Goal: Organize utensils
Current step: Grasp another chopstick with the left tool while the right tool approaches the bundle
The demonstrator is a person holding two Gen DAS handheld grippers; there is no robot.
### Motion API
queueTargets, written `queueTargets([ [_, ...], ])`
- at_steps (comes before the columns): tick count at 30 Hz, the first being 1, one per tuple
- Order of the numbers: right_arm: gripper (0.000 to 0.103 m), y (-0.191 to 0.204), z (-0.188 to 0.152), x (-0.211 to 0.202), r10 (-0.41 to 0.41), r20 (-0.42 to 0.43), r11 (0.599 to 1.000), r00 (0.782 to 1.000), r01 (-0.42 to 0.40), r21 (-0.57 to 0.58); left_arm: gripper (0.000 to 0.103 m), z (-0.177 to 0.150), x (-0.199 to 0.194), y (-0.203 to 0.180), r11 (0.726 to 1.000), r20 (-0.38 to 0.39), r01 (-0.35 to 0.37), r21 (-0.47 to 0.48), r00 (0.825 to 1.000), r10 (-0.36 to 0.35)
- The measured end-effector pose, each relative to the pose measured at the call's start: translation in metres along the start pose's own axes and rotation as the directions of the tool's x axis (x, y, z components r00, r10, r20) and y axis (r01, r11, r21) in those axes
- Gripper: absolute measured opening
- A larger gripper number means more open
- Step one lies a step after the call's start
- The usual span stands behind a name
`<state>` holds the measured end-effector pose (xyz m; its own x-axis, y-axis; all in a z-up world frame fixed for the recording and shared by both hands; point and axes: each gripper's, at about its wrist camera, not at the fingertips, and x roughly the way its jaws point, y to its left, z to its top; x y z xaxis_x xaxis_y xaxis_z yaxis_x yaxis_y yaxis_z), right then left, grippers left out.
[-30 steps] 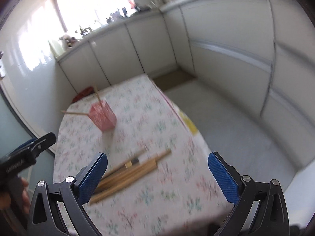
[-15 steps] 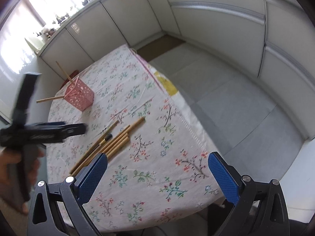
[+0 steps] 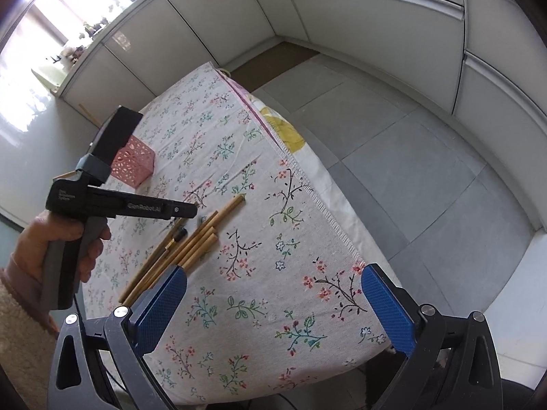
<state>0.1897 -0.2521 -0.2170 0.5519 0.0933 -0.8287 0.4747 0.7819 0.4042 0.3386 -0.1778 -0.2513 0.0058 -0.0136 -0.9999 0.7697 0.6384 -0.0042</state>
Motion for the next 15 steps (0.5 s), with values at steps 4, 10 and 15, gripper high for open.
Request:
queueTargets([
  [4,0.103,0.002,0.000,0.004,-0.013,-0.006,1.000,1.000,0.013,-0.007,0.026,-0.002,0.001,-0.006,1.000,0.016,-0.013,0.010,1.000,0.013],
  [10,0.103,0.003,0.002,0.012,-0.019,-0.032,1.000,0.999,0.020,0.017,0.011,-0.023,-0.003,0.011,0.997,0.123,-0.026,-0.066,0.992,0.034],
  [15,0.103,0.010,0.013,0.026,-0.063,-0.045,0.996,0.997,0.065,0.054,0.011,-0.064,-0.034,0.035,0.985,0.305,0.014,-0.173,0.952,0.040],
])
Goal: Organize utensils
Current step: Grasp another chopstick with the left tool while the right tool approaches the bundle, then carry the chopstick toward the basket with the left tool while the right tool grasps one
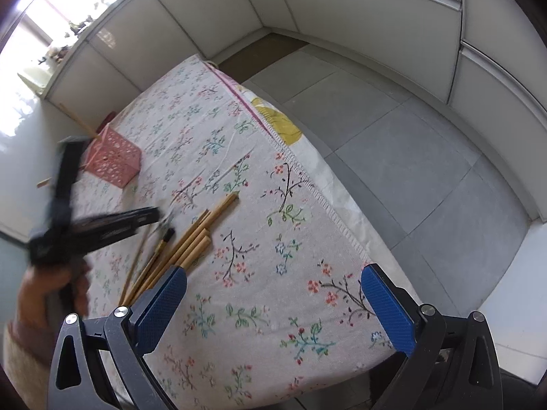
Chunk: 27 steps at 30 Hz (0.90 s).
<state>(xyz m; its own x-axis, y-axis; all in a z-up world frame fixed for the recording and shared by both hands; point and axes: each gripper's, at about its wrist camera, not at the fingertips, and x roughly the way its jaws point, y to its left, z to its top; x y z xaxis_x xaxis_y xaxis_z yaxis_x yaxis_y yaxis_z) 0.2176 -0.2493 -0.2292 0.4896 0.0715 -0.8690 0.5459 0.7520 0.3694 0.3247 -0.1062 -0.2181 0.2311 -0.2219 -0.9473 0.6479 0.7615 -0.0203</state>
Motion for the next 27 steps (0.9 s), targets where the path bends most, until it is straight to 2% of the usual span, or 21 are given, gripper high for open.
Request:
queueTargets([
  [3,0.102,0.007,0.011,0.011,0.009,-0.031,0.998,0.999,-0.008,0.055,0.010,-0.027,-0.053,0.016,0.998,0.161,-0.006,-0.058,0.987,0.016],
  [5,0.099,0.012,0.022,0.022,0.023,-0.067,0.991,0.997,-0.014,0.130,0.010,-0.041,-0.083,0.023,0.995,0.240,-0.039,-0.087,0.969,0.059],
  [7,0.093,0.019,0.033,0.038,0.045,-0.128,0.976,0.991,-0.017,0.215,0.010,-0.052,-0.112,0.039,0.992,0.312,-0.028,-0.120,0.948,0.065],
  [9,0.079,0.027,0.041,0.055,0.032,-0.190,0.966,0.981,0.018,0.256,0.008,-0.064,-0.135,0.053,0.987,0.358,-0.090,-0.136,0.924,0.134],
  [10,0.075,0.031,0.045,0.063,0.036,-0.221,0.960,0.975,0.028,0.278,0.008,-0.069,-0.144,0.056,0.985,0.378,-0.097,-0.143,0.914,0.145],
  [14,0.058,0.040,0.047,0.092,0.052,-0.333,0.920,0.941,0.085,0.383,0.007,-0.087,-0.167,0.069,0.978,0.452,-0.095,-0.185,0.876,0.170],
  [16,0.050,0.048,0.049,0.099,0.035,-0.338,0.909,0.940,0.111,0.402,0.007,-0.091,-0.174,0.073,0.977,0.485,-0.073,-0.202,0.859,0.165],
  [18,0.037,0.056,0.053,0.102,0.020,-0.323,0.902,0.946,0.122,0.414,0.007,-0.093,-0.178,0.076,0.977,0.505,-0.065,-0.204,0.848,0.161],
  [19,0.035,0.058,0.054,0.102,0.020,-0.315,0.895,0.949,0.123,0.428,0.007,-0.094,-0.181,0.079,0.977,0.513,-0.055,-0.204,0.844,0.155],
  [23,0.032,0.054,0.053,0.103,-0.002,-0.299,0.863,0.954,0.153,0.482,0.006,-0.099,-0.187,0.081,0.978,0.535,-0.034,-0.207,0.833,0.142],
  [27,0.030,0.050,0.055,0.100,-0.040,-0.271,0.824,0.962,0.185,0.536,0.006,-0.100,-0.186,0.082,0.978,0.537,-0.009,-0.208,0.835,0.122],
])
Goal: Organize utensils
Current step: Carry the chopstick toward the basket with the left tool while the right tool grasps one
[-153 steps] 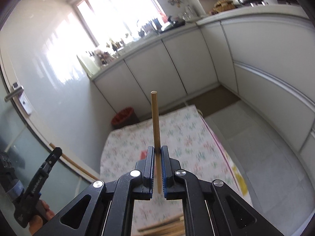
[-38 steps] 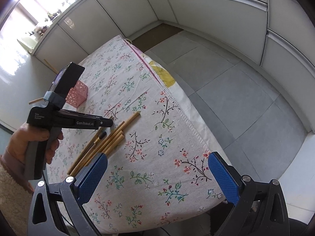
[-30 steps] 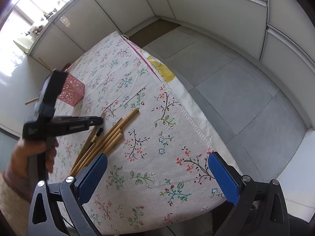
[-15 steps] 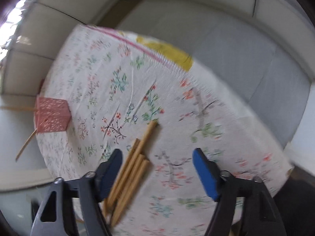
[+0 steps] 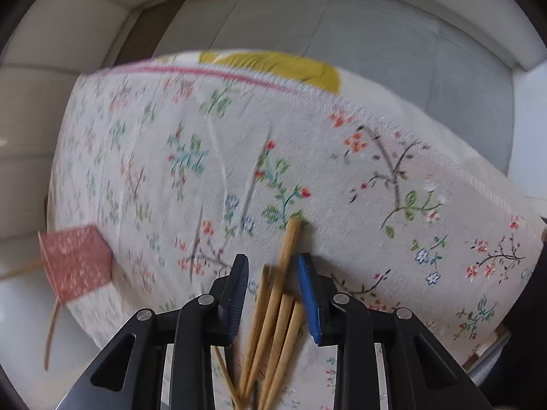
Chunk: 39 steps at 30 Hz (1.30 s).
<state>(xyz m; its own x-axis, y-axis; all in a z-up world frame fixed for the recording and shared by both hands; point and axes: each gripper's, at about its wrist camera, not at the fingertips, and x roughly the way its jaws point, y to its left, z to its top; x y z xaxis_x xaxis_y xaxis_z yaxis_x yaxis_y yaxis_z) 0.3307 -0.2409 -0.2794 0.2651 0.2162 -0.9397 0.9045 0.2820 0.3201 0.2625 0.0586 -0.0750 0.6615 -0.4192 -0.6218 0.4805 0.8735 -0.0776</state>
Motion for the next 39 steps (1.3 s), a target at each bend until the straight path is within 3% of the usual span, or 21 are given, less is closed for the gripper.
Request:
queueTargets([
  [4,0.029,0.017,-0.005,-0.001,-0.113,0.057,0.993,0.992,0.114,-0.023,0.006,0.000,0.003,0.000,1.000,-0.001,0.013,-0.020,1.000,-0.013],
  [6,0.012,0.026,-0.009,0.002,-0.131,0.091,0.988,0.987,0.138,-0.064,0.006,0.000,0.004,0.002,0.999,-0.003,0.020,-0.027,1.000,-0.020],
  [8,0.010,0.029,-0.012,0.001,-0.121,0.123,0.984,0.985,0.136,-0.117,0.006,-0.003,0.010,0.006,0.999,-0.025,0.029,-0.037,0.999,-0.030],
  [13,0.010,0.022,-0.012,-0.001,-0.033,0.096,0.980,0.995,0.051,-0.192,0.006,-0.014,0.046,0.021,0.996,-0.174,0.005,-0.094,0.984,-0.021],
  [16,0.010,0.004,-0.003,-0.006,0.011,0.043,0.974,0.999,-0.001,-0.224,0.008,-0.022,0.070,0.022,0.992,-0.274,0.021,-0.122,0.960,-0.054],
  [21,0.010,-0.013,0.011,-0.010,0.054,0.000,0.970,0.999,-0.053,-0.236,0.029,-0.016,0.114,0.010,0.992,-0.366,0.037,-0.117,0.927,-0.078],
  [27,0.010,-0.026,0.011,-0.014,0.102,-0.034,0.951,0.994,-0.107,-0.289,0.030,-0.012,0.178,-0.009,0.999,-0.442,-0.050,0.005,0.896,0.047],
  [32,0.011,-0.026,0.012,-0.015,0.112,-0.055,0.934,0.992,-0.124,-0.336,0.030,-0.020,0.206,-0.010,0.987,-0.433,-0.146,0.064,0.887,0.159],
  [34,0.012,-0.027,0.012,-0.017,0.112,-0.062,0.928,0.992,-0.127,-0.349,0.030,-0.020,0.218,-0.009,0.985,-0.441,-0.162,0.067,0.881,0.175],
  [37,0.013,-0.024,0.012,-0.016,0.097,-0.085,0.922,0.992,-0.122,-0.368,0.032,-0.021,0.237,-0.006,0.982,-0.485,-0.173,0.075,0.854,0.187],
  [38,0.014,-0.025,0.013,-0.016,0.095,-0.102,0.923,0.990,-0.126,-0.363,0.035,-0.019,0.239,-0.004,0.983,-0.478,-0.176,0.062,0.859,0.184],
  [39,0.015,-0.026,0.014,-0.014,0.101,-0.119,0.926,0.988,-0.137,-0.353,0.037,-0.018,0.243,-0.002,0.982,-0.493,-0.178,0.057,0.851,0.183],
])
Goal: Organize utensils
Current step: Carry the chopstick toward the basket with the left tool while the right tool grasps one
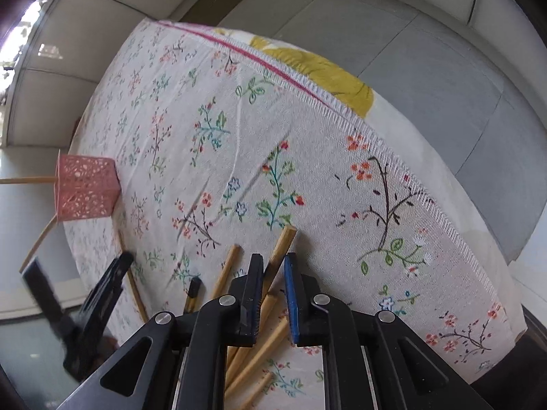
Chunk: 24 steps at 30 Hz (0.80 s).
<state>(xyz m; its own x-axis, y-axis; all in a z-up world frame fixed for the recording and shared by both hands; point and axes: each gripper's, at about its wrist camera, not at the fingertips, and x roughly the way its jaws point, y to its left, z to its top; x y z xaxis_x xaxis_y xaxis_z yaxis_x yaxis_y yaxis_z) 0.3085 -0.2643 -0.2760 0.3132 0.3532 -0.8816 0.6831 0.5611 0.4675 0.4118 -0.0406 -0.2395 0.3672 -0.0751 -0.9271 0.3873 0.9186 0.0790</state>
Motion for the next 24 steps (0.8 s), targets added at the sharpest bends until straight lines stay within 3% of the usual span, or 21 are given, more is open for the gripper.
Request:
queueTargets([
  [3,0.021,-0.005,0.002,0.000,0.026,-0.028,0.999,0.999,-0.025,0.028,0.034,0.008,0.003,0.003,1.000,-0.067,0.023,0.003,0.998,-0.022],
  [6,0.025,-0.003,0.001,0.000,0.016,-0.037,1.000,0.999,-0.016,0.003,0.008,0.007,0.001,0.005,0.996,-0.136,0.090,0.009,0.987,-0.088],
  [13,0.029,0.002,-0.002,0.003,-0.002,-0.052,1.000,0.999,0.002,-0.010,0.007,-0.034,-0.015,0.024,0.991,-0.167,0.132,-0.023,0.977,-0.134],
  [17,0.030,0.007,-0.001,0.007,-0.012,-0.057,1.000,0.998,0.011,-0.014,0.007,-0.058,-0.036,0.037,0.989,-0.114,0.136,-0.058,0.983,-0.142],
  [22,0.031,0.016,0.000,0.009,-0.062,-0.027,0.998,0.998,0.062,0.012,0.007,-0.078,-0.073,0.051,0.976,0.034,0.181,-0.123,0.983,-0.178],
  [24,0.031,0.026,0.001,0.011,-0.100,-0.004,0.995,0.995,0.100,0.017,0.007,-0.085,-0.088,0.049,0.983,0.089,0.149,-0.104,0.986,-0.140],
])
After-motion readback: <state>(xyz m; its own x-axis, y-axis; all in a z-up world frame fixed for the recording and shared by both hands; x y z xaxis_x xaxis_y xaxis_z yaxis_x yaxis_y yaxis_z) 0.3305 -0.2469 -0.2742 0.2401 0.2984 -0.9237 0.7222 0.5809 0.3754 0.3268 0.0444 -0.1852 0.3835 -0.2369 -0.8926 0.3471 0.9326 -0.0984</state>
